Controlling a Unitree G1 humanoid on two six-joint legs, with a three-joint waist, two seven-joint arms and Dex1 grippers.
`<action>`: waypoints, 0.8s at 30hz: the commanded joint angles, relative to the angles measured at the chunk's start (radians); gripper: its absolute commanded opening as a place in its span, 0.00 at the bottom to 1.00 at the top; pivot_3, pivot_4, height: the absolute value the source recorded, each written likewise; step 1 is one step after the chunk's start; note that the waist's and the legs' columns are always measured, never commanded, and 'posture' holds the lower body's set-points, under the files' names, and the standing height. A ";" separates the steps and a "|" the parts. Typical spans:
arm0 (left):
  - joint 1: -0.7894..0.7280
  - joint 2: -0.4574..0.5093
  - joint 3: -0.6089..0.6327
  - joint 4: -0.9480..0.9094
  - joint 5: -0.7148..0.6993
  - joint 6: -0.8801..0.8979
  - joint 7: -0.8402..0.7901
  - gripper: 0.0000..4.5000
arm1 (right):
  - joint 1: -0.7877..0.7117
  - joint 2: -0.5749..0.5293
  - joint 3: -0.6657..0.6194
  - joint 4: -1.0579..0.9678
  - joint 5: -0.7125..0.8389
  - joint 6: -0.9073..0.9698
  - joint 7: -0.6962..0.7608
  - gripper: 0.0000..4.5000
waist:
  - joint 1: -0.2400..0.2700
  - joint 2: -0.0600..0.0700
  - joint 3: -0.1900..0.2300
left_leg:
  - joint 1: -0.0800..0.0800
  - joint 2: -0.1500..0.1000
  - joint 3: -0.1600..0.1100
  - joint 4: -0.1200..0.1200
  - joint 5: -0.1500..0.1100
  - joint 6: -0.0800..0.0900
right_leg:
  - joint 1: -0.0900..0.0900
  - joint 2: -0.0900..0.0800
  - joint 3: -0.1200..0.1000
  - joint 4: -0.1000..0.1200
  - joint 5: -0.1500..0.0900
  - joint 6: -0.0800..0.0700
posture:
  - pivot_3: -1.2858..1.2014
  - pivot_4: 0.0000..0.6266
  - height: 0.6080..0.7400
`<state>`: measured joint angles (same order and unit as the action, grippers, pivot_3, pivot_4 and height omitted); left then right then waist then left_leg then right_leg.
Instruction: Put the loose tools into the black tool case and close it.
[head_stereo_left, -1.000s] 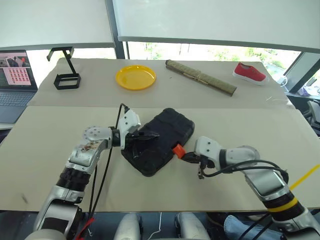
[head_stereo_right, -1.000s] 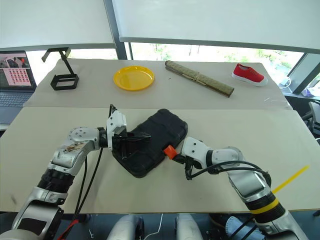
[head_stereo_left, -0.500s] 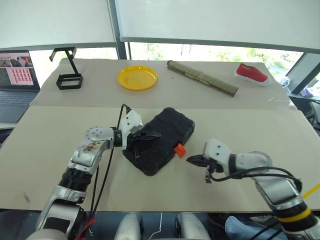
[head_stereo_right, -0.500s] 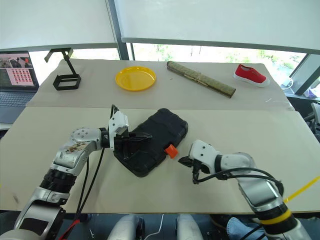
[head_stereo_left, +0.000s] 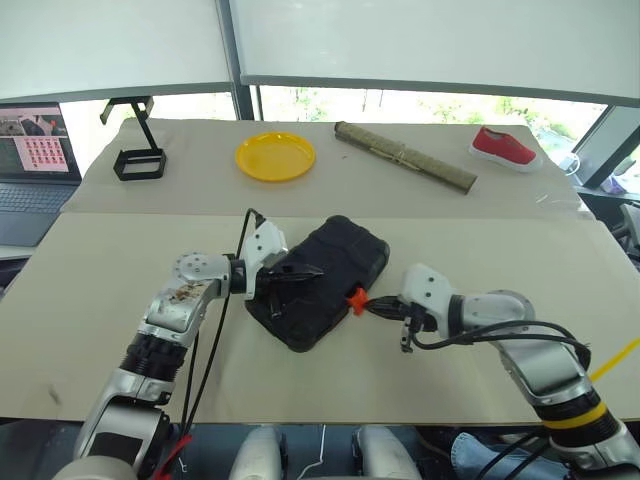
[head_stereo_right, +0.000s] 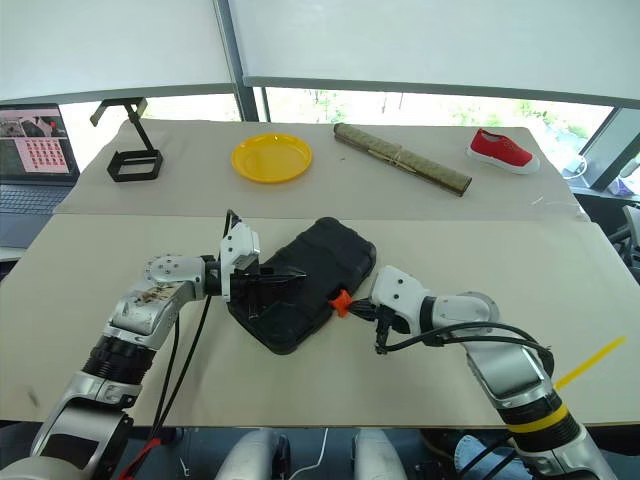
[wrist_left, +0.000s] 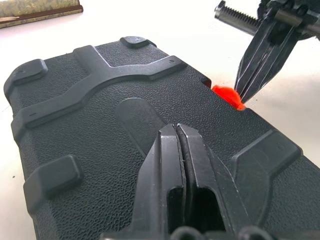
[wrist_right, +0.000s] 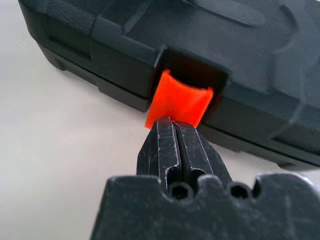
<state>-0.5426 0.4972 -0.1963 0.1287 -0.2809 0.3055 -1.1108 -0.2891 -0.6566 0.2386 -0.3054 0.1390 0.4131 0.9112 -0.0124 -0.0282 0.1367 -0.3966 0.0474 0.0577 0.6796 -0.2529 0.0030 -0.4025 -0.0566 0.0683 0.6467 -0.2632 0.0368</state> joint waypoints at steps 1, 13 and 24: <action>0.036 -0.001 -0.038 0.038 0.033 0.030 0.002 0.03 | -0.030 0.022 0.007 0.008 -0.014 -0.048 -0.012 0.01 | 0.000 0.000 0.000 | 0.000 0.000 0.000 0.000 0.000 0.000 | 0.000 0.000 0.000 0.000 0.000 0.000 | 0.52 0.24 1.00; 0.039 -0.001 -0.042 0.030 0.035 0.057 0.003 0.03 | -0.064 0.096 0.013 0.088 -0.046 -0.112 -0.024 0.01 | -0.013 0.000 0.000 | 0.003 0.001 0.000 -0.001 0.000 0.000 | 0.001 0.002 0.002 0.001 0.000 -0.001 | 0.52 0.24 1.00; 0.034 0.014 -0.067 0.034 0.059 0.144 0.017 0.03 | -0.124 0.188 0.030 0.173 -0.067 -0.130 -0.025 0.01 | -0.028 0.000 0.000 | 0.012 0.001 0.000 -0.003 0.000 0.000 | 0.009 0.002 0.002 0.000 0.000 -0.001 | 0.52 0.24 1.00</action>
<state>-0.5472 0.5131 -0.1953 0.1125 -0.2708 0.3947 -1.1017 -0.3526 -0.4986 0.2755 -0.0976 0.0568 0.3189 0.9056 -0.0406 -0.0277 0.1363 -0.3849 0.0486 0.0575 0.6762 -0.2529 0.0029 -0.3934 -0.0546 0.0700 0.6472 -0.2637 0.0353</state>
